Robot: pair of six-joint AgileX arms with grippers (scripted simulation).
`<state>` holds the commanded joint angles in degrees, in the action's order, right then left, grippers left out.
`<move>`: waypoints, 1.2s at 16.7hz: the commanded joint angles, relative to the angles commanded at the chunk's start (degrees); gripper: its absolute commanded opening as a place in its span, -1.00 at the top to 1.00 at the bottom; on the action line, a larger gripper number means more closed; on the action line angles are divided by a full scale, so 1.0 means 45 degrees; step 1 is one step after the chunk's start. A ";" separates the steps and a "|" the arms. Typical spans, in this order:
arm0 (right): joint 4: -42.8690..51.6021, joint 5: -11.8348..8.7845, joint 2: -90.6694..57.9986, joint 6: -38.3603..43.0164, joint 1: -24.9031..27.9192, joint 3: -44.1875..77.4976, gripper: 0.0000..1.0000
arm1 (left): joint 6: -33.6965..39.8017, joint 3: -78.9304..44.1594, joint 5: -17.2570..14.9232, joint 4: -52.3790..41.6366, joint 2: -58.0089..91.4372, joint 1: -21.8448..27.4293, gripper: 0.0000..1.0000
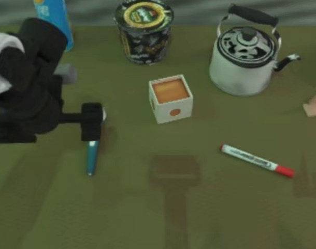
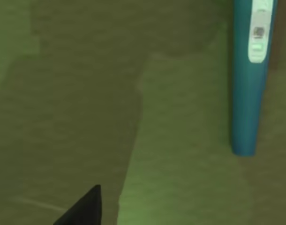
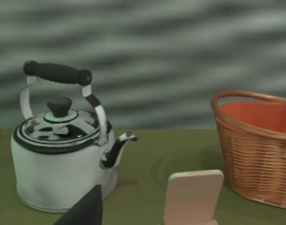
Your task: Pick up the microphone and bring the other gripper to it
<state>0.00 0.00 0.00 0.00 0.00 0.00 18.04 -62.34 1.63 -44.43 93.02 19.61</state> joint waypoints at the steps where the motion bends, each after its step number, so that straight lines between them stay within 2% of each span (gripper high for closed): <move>1: 0.0000 0.0000 0.0000 0.0000 0.0000 0.0000 -1.00 | 0.0165 -0.0589 0.0012 -0.0367 0.0799 0.0176 -1.00; 5: 0.0000 0.0000 0.0000 0.0000 0.0000 0.0000 -1.00 | 0.0607 -0.2238 0.0050 -0.1296 0.2950 0.0649 -1.00; 12: 0.0000 0.0000 0.0000 0.0000 0.0000 0.0000 -1.00 | 0.0657 -0.2454 0.0050 -0.1362 0.3227 0.0661 -1.00; 15: 0.0000 0.0000 0.0000 0.0000 0.0000 0.0000 -1.00 | 0.0605 -0.2118 0.0046 -0.0483 0.3828 0.0664 -1.00; 20: 0.0000 0.0000 0.0000 0.0000 0.0000 0.0000 -1.00 | 0.0523 -0.1140 0.0028 0.2369 0.5568 0.0606 -1.00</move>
<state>0.00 0.00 0.00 0.00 0.00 0.00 20.39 -67.47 1.76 -33.77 118.08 22.33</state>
